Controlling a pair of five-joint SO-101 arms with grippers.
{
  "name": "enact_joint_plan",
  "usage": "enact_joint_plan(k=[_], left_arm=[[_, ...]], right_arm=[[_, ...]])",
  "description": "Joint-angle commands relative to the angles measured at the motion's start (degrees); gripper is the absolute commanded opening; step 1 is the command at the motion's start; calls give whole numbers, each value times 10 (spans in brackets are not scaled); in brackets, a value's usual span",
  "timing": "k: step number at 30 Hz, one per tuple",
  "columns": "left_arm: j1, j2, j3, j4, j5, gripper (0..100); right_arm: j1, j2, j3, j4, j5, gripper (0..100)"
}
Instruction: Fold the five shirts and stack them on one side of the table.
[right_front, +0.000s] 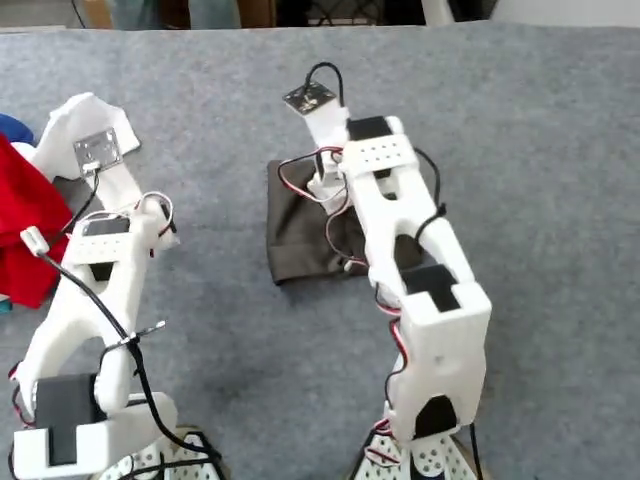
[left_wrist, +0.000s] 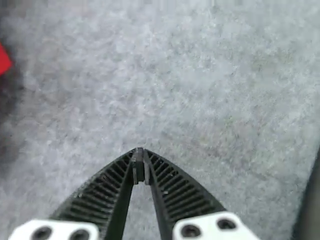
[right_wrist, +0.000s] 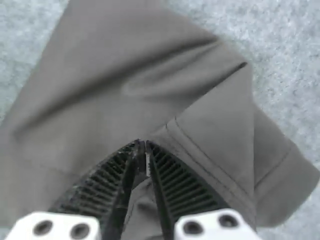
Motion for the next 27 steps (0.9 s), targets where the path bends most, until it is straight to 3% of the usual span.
enact_joint_plan(k=[1, 10, 15, 20, 25, 27], left_arm=[[21, 8, -12, -19, -25, 29], [26, 51, -41, -18, -38, 29], [29, 51, -41, -18, -39, 29], [29, 52, -41, -18, -39, 29], [29, 52, -41, -18, -39, 29], [29, 52, -41, -18, -39, 29]], right_arm=[[22, 6, -36, -27, 1, 15], [185, 25, -54, -191, 4, 15], [217, 24, -140, -207, 4, 15], [193, 23, -253, -109, 0, 15], [94, 29, -334, 91, 4, 15], [48, 41, -332, 121, 4, 15]])
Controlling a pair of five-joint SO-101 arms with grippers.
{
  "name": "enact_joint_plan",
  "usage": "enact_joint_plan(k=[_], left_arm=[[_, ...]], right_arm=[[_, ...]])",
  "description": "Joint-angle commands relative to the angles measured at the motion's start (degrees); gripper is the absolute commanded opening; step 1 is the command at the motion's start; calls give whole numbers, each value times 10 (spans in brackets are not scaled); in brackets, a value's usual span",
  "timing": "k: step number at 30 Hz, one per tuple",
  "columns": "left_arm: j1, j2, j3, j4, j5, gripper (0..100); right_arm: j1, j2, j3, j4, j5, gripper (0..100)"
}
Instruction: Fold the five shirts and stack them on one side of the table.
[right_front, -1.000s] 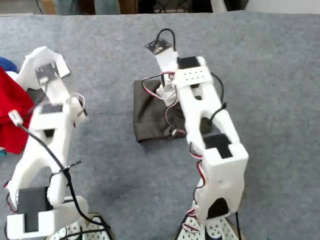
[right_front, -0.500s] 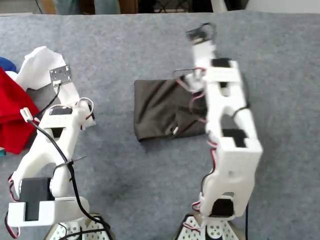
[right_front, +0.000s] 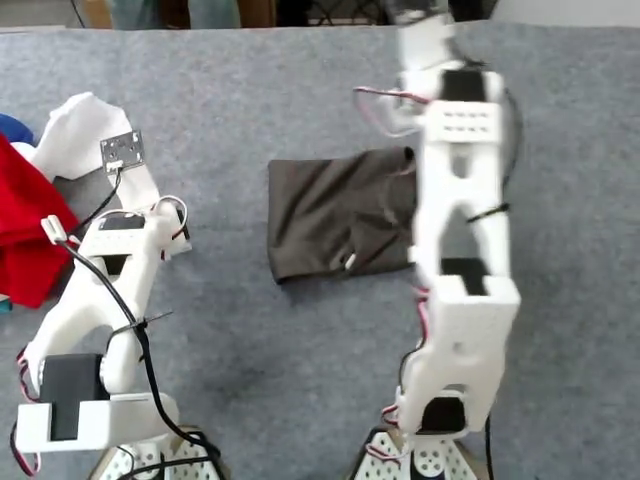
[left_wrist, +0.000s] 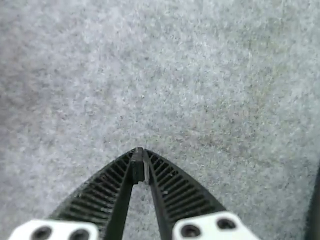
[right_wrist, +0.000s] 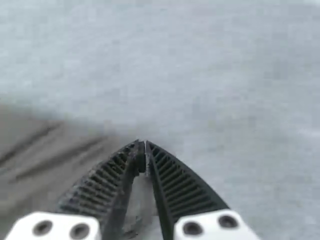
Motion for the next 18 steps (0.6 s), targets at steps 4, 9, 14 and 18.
enact_joint_plan(k=[4, 9, 14, 18], left_arm=[[6, -4, -31, -7, -4, 29], [5, -6, -29, -7, -4, 29], [3, -6, -29, -7, -4, 29], [5, -6, -29, -7, -4, 29]], right_arm=[[-115, 61, -16, 49, 3, 15], [-105, 153, -16, 49, 0, 15], [-83, 166, -16, 111, 0, 15], [-63, 165, -16, 151, 4, 15]])
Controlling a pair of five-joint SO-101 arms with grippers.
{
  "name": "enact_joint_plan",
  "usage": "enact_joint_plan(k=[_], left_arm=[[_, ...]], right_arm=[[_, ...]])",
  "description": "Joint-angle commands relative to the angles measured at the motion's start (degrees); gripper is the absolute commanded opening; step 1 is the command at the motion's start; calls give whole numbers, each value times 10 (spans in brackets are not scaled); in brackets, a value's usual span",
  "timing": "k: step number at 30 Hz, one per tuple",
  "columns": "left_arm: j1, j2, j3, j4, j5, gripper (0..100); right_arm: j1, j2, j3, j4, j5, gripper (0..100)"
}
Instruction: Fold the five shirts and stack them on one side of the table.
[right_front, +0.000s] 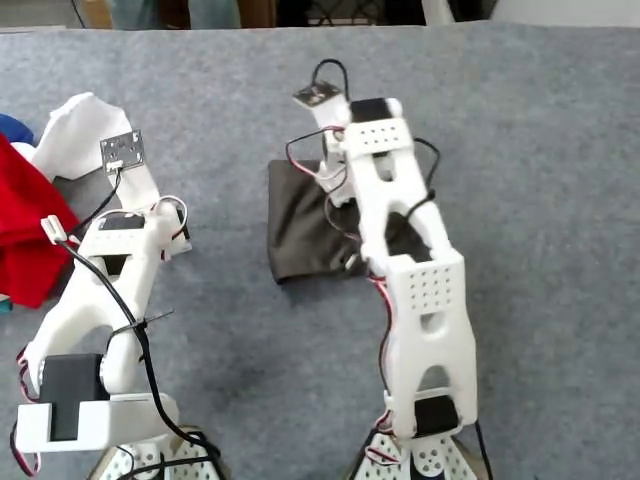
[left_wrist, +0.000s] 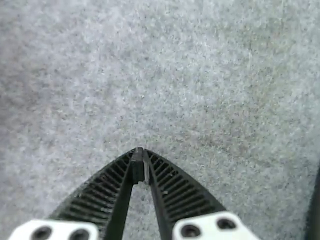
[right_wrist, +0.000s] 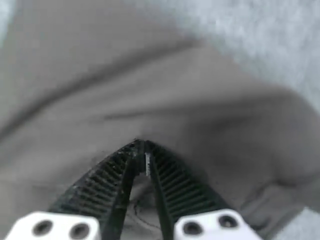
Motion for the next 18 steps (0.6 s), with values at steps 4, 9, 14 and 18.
enact_joint_plan(k=[4, 9, 14, 18], left_arm=[[5, -6, -29, -7, -4, 29], [4, -6, -29, -7, -4, 29], [3, -5, -29, -7, -4, 29], [2, -4, -30, -7, -4, 29]], right_arm=[[40, -21, -9, 47, 4, 15], [73, -40, -7, 93, 5, 15], [140, -97, 51, 112, 25, 15], [184, -191, 161, 112, 57, 15]])
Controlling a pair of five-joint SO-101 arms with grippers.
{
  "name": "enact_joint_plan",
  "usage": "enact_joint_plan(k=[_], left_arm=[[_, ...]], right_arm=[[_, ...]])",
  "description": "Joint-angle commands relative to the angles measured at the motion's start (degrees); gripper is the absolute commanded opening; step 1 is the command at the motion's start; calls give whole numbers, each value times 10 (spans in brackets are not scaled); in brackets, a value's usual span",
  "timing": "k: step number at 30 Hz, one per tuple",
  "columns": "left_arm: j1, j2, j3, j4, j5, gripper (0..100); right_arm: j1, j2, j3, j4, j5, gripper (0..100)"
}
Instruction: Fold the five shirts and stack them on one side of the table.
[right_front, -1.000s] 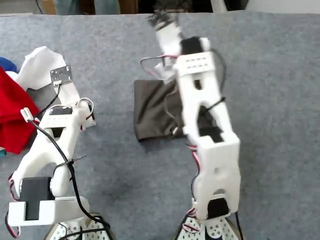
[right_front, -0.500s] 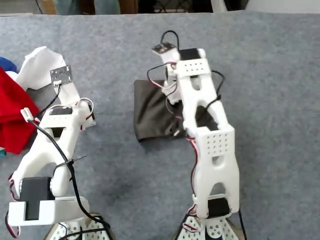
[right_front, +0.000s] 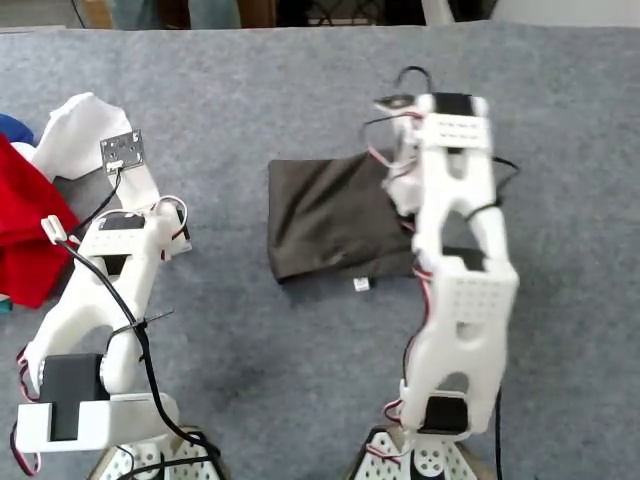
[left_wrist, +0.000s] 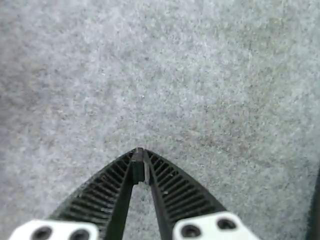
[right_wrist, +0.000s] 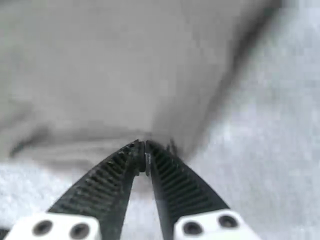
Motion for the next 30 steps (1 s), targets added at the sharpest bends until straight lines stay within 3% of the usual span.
enact_joint_plan(k=[1, 7, 11, 15, 21, 25, 30], left_arm=[[2, -4, -30, -7, -4, 29], [4, -4, -29, -7, -4, 29], [3, -9, -34, 5, -4, 29], [12, -6, -89, 52, -2, 29], [122, 33, -230, 26, 1, 29], [166, 149, -335, 18, 2, 29], [206, 322, -456, 21, 2, 29]], right_arm=[[43, -114, 93, 6, 33, 15], [128, -234, 269, -40, 95, 15], [164, -282, 303, -91, 96, 15], [105, -324, 258, -91, 30, 15], [-20, -296, 232, -145, -36, 15], [-42, -227, 233, -195, -78, 15], [-28, -166, 234, -168, -76, 15]])
